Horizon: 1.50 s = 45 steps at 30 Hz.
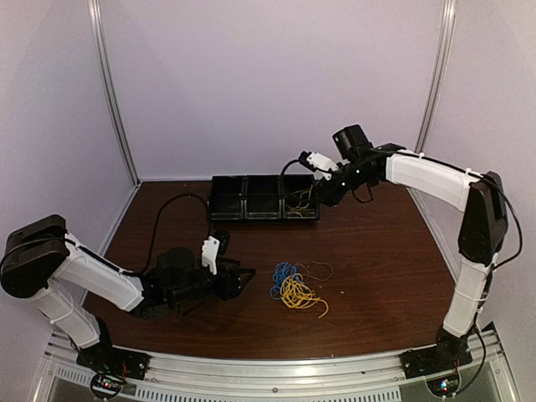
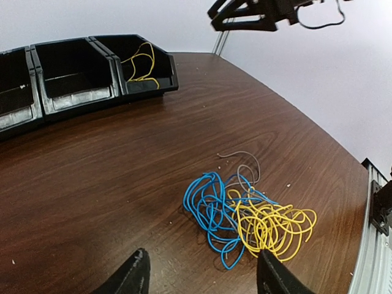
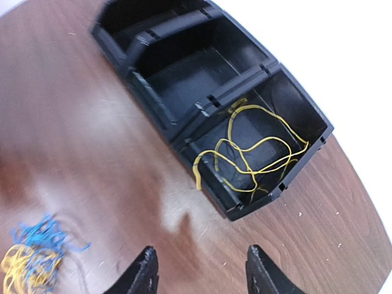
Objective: Untangle the cables
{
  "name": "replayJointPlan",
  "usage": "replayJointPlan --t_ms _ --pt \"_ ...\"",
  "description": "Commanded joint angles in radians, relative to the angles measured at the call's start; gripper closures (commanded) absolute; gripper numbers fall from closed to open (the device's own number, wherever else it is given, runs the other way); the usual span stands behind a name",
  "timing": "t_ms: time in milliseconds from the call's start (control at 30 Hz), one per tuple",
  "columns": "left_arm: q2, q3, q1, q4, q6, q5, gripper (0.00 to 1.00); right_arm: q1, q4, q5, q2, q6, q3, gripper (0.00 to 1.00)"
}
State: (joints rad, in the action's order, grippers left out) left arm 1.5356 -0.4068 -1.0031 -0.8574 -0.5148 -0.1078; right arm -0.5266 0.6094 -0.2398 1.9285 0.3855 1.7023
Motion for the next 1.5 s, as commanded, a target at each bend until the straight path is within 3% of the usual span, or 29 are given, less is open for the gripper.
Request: replayJointPlan --t_ms 0,133,367,767,1100,1267,1433,1467 --pt "0.012 -0.069 0.005 0.046 0.065 0.014 0.38 -0.007 0.061 -0.169 -0.153 0.096 -0.186 0.53" --pt "0.053 -0.115 0.012 0.085 0.050 0.014 0.31 -0.038 0.120 -0.286 -0.293 0.256 -0.395 0.58" --pt "0.130 -0.139 0.057 0.035 -0.031 0.102 0.30 -0.172 0.099 -0.238 -0.429 0.370 -0.637 0.63" --pt "0.128 -0.146 0.058 0.063 -0.038 0.107 0.30 -0.332 0.032 -0.167 -0.373 0.371 -0.685 0.61" --pt "0.111 -0.140 0.060 0.076 -0.022 0.095 0.30 -0.378 -0.003 -0.112 -0.300 0.356 -0.680 0.65" --pt "0.109 -0.125 0.060 0.061 -0.028 0.098 0.30 -0.379 -0.002 -0.109 -0.278 0.347 -0.669 0.77" --pt "0.107 -0.118 0.060 0.049 -0.024 0.105 0.31 -0.381 -0.001 -0.100 -0.298 0.336 -0.655 1.00" --pt "0.104 -0.118 0.060 0.044 -0.016 0.107 0.31 -0.382 0.007 -0.095 -0.306 0.336 -0.646 1.00"
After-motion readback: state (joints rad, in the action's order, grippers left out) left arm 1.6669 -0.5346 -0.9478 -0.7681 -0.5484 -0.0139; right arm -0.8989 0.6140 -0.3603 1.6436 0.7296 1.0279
